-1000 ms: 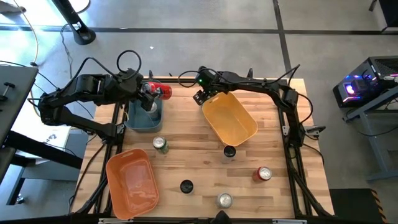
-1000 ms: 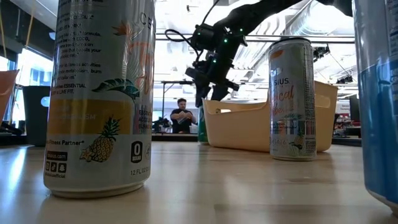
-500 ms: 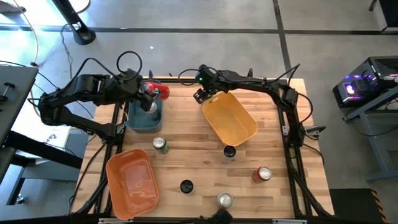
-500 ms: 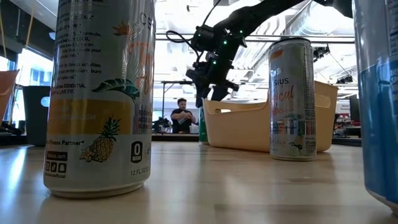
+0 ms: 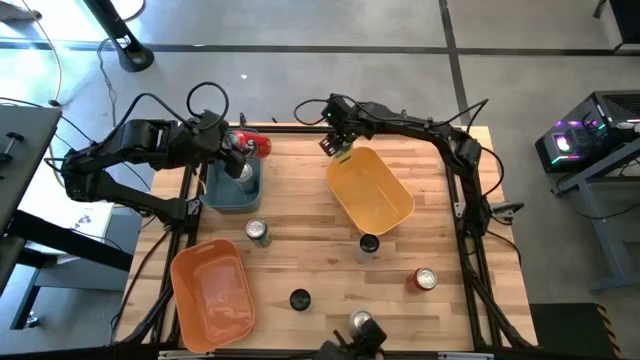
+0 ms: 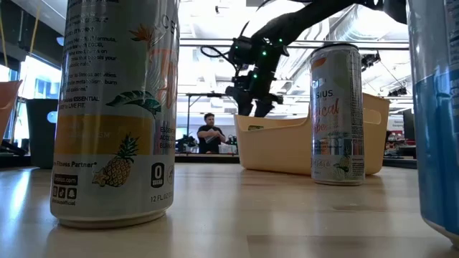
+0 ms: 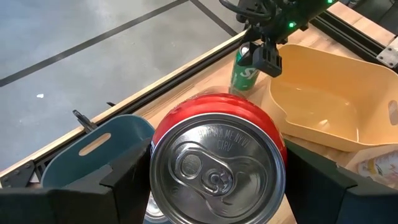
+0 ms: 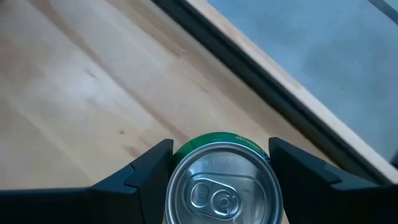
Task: Sort soda cans
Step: Put the top orange soda can into the yellow bin
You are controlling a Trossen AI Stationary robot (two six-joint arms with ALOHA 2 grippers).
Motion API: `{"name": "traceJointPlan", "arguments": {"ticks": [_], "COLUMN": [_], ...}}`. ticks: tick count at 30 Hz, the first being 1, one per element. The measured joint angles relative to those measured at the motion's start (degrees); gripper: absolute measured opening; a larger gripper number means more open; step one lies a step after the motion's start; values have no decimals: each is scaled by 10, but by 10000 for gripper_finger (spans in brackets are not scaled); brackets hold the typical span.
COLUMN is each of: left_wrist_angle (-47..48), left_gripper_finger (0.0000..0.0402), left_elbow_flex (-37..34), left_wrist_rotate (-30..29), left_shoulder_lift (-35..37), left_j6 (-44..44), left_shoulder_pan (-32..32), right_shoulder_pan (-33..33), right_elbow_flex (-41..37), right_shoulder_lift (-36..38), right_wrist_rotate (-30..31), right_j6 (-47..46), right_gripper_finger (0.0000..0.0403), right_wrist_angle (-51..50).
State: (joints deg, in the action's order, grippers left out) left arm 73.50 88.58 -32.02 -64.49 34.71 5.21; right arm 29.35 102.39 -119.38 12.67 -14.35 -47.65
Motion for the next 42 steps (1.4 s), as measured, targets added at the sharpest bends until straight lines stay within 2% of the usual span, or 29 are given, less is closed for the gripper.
{"name": "traceJointPlan", "arguments": {"ticks": [14, 21, 30, 42], "left_wrist_angle": [4, 4, 7, 20], "left_gripper_finger": [278, 278, 278, 278], "left_elbow_flex": [0, 0, 0, 0], "left_wrist_rotate": [-2, -3, -2, -3], "left_shoulder_lift": [0, 0, 0, 0], "left_j6": [-4, -4, -4, -3], "left_shoulder_pan": [0, 0, 0, 0], "right_shoulder_pan": [53, 82, 90, 135], "right_elbow_flex": [-2, -3, -3, -2], "right_shoulder_lift": [18, 25, 30, 80], "right_wrist_rotate": [6, -12, -34, -40], "right_j6": [82, 100, 138, 164], "right_gripper_finger": [221, 221, 221, 221], "right_wrist_angle": [-49, -87, -100, -141]}}
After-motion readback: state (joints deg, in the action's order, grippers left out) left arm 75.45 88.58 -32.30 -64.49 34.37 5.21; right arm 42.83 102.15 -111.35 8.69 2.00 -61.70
